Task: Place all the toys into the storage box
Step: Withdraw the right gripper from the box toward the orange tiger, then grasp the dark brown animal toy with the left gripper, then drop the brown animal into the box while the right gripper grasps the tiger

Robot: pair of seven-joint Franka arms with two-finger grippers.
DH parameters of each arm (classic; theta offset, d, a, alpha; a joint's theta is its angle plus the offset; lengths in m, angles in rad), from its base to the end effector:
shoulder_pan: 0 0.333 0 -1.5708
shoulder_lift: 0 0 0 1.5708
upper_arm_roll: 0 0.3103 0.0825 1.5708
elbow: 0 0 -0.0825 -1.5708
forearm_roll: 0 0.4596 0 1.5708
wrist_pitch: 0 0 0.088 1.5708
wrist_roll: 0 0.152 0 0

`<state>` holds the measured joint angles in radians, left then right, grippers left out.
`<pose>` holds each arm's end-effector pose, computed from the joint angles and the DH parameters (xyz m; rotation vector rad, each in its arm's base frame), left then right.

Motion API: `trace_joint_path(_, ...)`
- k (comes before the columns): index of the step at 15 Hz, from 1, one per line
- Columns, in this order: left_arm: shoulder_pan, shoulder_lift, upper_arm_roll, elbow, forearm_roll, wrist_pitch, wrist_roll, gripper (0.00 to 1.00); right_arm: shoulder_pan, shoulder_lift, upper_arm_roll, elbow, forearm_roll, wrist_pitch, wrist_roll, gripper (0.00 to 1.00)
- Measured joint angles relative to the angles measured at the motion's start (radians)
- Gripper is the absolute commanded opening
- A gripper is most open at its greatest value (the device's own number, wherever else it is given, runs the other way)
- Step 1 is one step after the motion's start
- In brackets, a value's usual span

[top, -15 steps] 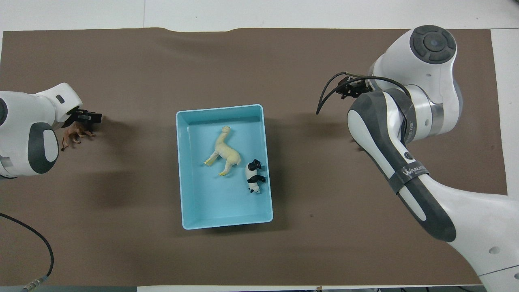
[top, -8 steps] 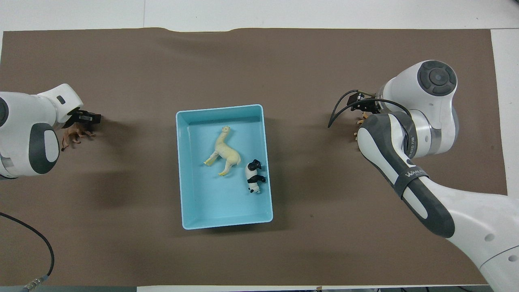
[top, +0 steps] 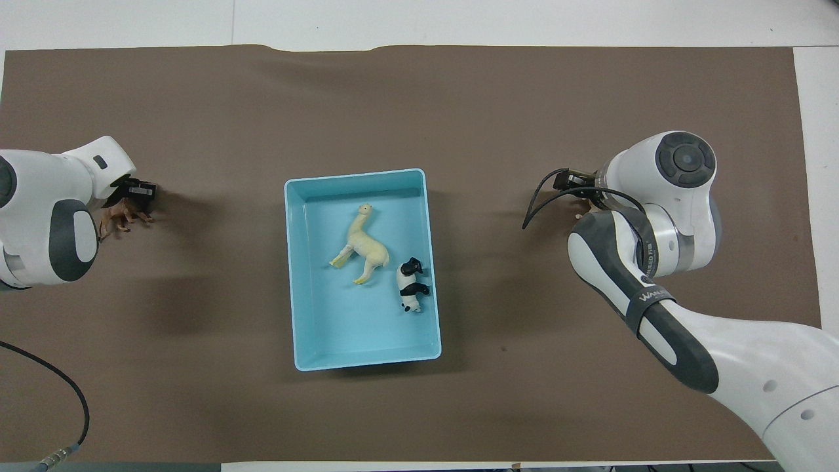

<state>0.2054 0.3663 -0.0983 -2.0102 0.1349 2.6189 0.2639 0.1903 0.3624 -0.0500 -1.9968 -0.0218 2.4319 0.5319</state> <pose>0.6843 0.0731 0.1936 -3.0052 0.3847 -0.3537 0.6622 0.0923 0.1812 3.0787 -0.5788 0.1248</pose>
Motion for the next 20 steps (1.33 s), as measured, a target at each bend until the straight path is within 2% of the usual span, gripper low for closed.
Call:
trace_joint_path(2, 0.0, 0.0, 0.0, 0.0, 0.0, 0.0, 0.0, 0.05, 0.001, -0.002, 0.001, -0.009, 0.0, 0.001, 0.0, 1.0)
trace_joint_path(3, 0.0, 0.0, -0.001, 0.003, 0.0, -0.001, 0.0, 0.05, 0.001, -0.002, 0.001, -0.013, 0.0, 0.002, 0.0, 0.96)
trace_joint_path(4, -0.001, 0.0, -0.003, 0.011, 0.0, -0.009, 0.0, 0.05, 0.001, -0.002, 0.001, -0.016, 0.0, 0.003, 0.0, 0.69)
trace_joint_path(5, -0.002, 0.0, -0.006, 0.035, 0.0, -0.042, -0.002, 0.05, 0.001, -0.002, 0.001, -0.02, 0.0, 0.006, 0.0, 0.23)
trace_joint_path(6, -0.008, -0.001, -0.01, 0.076, 0.0, -0.101, -0.013, 0.05, 0.0, -0.002, 0.001, -0.022, 0.0, 0.01, 0.0, 0.0)
trace_joint_path(10, -0.098, -0.017, -0.018, 0.265, 0.0, -0.381, -0.155, 0.05, -0.001, -0.018, -0.001, -0.025, -0.001, 0.012, -0.002, 0.0)
trace_joint_path(14, -0.265, -0.076, -0.03, 0.362, 0.0, -0.634, -0.451, 0.05, -0.001, -0.021, -0.001, -0.027, -0.001, 0.012, -0.014, 0.0)
trace_joint_path(17, -0.412, -0.096, -0.034, 0.357, 0.001, -0.691, -0.7, 0.05, -0.001, -0.021, -0.001, -0.023, -0.001, 0.0, -0.039, 0.0)
trace_joint_path(20, -0.458, -0.095, -0.033, 0.354, -0.001, -0.692, -0.805, 0.08, -0.001, -0.024, -0.001, 0.058, -0.014, -0.157, -0.056, 0.0)
